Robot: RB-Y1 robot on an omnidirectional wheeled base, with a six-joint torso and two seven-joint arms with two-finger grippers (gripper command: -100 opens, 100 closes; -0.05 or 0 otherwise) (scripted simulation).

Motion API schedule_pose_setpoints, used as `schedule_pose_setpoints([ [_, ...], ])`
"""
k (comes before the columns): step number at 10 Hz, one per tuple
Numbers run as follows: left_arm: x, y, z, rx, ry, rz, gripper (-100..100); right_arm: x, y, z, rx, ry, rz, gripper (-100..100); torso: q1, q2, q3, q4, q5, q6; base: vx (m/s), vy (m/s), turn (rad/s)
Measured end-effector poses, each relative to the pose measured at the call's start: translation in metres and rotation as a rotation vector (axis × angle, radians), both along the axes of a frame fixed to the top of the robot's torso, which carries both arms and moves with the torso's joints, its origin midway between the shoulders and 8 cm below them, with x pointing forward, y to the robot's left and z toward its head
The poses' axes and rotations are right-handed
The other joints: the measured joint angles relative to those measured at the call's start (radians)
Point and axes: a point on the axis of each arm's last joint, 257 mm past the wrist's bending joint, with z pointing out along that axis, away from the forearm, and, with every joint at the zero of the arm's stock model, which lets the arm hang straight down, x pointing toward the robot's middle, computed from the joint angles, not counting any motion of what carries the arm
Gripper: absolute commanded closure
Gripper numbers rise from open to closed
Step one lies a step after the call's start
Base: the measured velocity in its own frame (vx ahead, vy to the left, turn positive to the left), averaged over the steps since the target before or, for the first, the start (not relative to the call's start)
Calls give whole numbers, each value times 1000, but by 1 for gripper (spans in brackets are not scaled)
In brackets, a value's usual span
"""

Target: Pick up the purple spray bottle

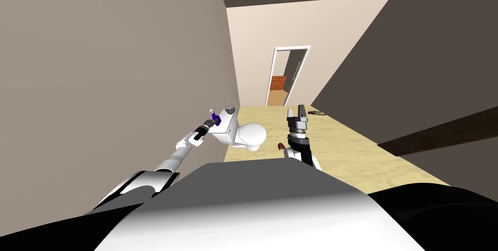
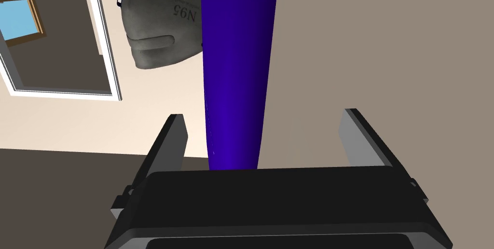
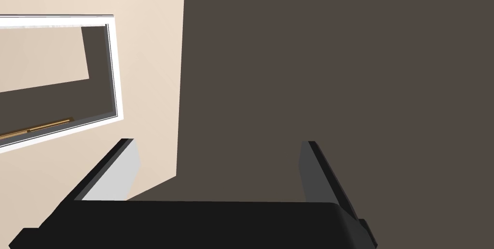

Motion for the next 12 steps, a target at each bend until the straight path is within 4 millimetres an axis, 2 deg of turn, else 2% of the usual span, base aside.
schedule_pose_setpoints([
  [2,16,-9,6,2,-11,-13,-100,0,0,0,0,0,0,0,0,0,0,0,0,0,-32,9,1],
  [4,24,0,5,4,-2,8,-100,0,0,0,0,0,0,0,-1,-4,-2,-1,0,0,-32,15,-3],
  [6,36,-17,6,6,0,-12,-100,0,0,0,0,0,0,0,1,1,1,1,0,0,-76,18,-10],
  [7,43,-19,12,9,-6,-12,-100,0,0,0,0,0,0,0,0,0,0,0,0,0,-16,-5,4],
  [9,48,-12,10,9,4,3,-100,0,0,0,0,0,0,0,-1,-4,-2,-1,0,-1,-39,14,-3],
  [12,64,-30,15,17,3,-21,-100,0,0,0,0,0,0,0,0,0,0,0,0,0,-56,12,-6],
])
